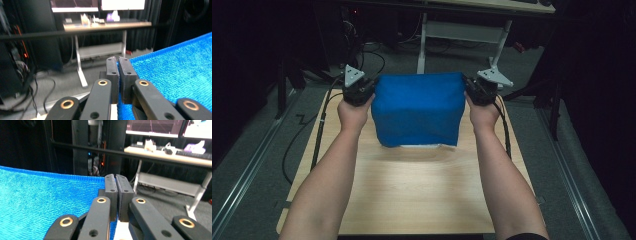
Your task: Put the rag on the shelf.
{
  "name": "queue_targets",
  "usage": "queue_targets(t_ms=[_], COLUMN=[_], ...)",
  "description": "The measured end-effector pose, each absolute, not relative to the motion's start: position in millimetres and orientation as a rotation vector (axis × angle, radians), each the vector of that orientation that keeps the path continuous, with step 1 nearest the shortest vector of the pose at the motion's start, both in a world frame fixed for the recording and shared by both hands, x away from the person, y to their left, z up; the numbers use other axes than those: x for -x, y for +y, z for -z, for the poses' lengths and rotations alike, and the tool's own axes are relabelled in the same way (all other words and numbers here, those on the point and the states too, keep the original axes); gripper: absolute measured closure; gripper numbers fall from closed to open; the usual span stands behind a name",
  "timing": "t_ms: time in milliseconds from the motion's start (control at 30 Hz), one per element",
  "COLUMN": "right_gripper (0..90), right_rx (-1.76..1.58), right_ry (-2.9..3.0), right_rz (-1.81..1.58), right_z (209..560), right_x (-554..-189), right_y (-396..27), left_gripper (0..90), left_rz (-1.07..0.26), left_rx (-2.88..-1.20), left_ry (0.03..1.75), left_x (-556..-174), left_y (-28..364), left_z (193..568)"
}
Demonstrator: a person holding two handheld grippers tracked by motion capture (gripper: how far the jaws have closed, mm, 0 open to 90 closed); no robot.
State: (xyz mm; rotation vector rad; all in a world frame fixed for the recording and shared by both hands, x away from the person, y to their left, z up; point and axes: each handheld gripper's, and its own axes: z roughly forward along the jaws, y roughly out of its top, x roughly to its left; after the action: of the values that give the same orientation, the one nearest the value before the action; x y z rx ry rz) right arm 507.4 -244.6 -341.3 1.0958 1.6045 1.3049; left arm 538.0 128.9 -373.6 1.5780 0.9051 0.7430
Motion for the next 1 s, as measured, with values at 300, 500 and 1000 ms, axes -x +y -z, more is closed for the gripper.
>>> queue_targets(t_ms=[300, 500, 1000], right_gripper=[89.2, 89.1, 89.1], right_rx=[-1.16, -1.19, -1.214], right_ry=[1.687, 1.724, 1.801], right_rz=[-1.23, -1.232, -1.216], right_z=[391.5, 419.4, 456.4], right_x=[-503.7, -492.5, -475.0], right_y=[-250.6, -253.2, -251.1], left_gripper=[87.4, 87.3, 87.3], left_rz=[-0.642, -0.588, -0.493], left_rx=[-1.641, -1.64, -1.686], left_ry=[0.933, 0.958, 0.994], left_x=[-532.9, -524.8, -503.3], left_y=[127.3, 129.2, 123.9], left_z=[421.0, 443.6, 485.2])
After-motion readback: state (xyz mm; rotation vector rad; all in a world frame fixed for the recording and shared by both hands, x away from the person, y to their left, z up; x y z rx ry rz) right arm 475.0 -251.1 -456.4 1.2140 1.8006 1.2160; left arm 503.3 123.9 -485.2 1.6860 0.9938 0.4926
